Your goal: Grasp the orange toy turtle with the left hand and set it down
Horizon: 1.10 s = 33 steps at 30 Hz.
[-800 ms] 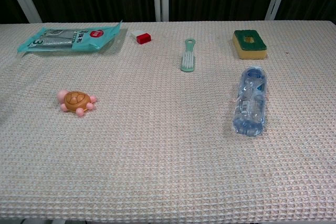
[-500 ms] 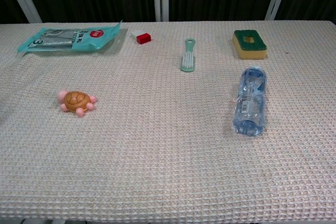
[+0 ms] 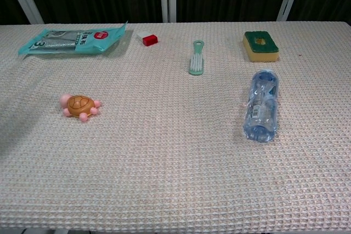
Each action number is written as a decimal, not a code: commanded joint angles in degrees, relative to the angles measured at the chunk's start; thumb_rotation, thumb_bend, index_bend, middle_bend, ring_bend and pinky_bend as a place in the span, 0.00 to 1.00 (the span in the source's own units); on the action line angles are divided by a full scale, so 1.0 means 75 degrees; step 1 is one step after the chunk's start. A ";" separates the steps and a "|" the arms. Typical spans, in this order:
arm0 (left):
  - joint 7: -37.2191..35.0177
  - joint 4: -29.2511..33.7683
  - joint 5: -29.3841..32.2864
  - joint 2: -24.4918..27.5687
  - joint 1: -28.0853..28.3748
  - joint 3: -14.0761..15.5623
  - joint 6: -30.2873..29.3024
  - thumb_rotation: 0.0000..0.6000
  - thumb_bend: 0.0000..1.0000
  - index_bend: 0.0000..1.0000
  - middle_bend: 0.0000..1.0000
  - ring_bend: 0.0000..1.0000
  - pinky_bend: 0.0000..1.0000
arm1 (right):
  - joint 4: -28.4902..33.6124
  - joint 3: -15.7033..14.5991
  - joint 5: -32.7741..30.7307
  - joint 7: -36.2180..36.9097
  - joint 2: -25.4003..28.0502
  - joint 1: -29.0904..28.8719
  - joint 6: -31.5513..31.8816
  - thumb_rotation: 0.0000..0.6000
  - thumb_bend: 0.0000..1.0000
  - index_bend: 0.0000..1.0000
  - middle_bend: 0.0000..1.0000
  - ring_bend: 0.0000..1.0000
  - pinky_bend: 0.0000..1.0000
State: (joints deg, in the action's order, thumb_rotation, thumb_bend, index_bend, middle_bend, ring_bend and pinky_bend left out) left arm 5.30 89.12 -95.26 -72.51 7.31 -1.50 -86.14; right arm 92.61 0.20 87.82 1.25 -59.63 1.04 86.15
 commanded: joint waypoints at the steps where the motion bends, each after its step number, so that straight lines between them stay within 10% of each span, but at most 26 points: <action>1: 0.0285 0.0033 0.0011 -0.0199 0.0528 -0.0208 0.0652 1.00 0.18 0.21 0.15 0.03 0.19 | -0.0002 -0.0001 -0.0015 0.0006 -0.0003 -0.0008 -0.0028 1.00 0.13 0.00 0.00 0.00 0.00; 14: 0.0787 -0.0292 0.0903 -0.1402 0.2057 -0.0645 0.2730 1.00 0.18 0.21 0.15 0.03 0.19 | -0.0147 0.0006 -0.0096 0.0236 0.0045 0.0031 -0.0035 1.00 0.13 0.00 0.00 0.00 0.00; 33: 0.1049 -0.1180 0.1595 -0.2232 0.2603 -0.0475 0.3403 1.00 0.20 0.21 0.16 0.03 0.19 | -0.0254 0.0020 -0.0152 0.0402 0.0035 0.0008 -0.0121 1.00 0.13 0.00 0.00 0.00 0.00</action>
State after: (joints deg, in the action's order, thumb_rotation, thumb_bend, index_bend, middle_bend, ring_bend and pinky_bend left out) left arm 13.26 80.52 -83.38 -89.04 26.61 -5.08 -60.75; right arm 90.70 0.35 86.68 4.26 -59.37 1.10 85.24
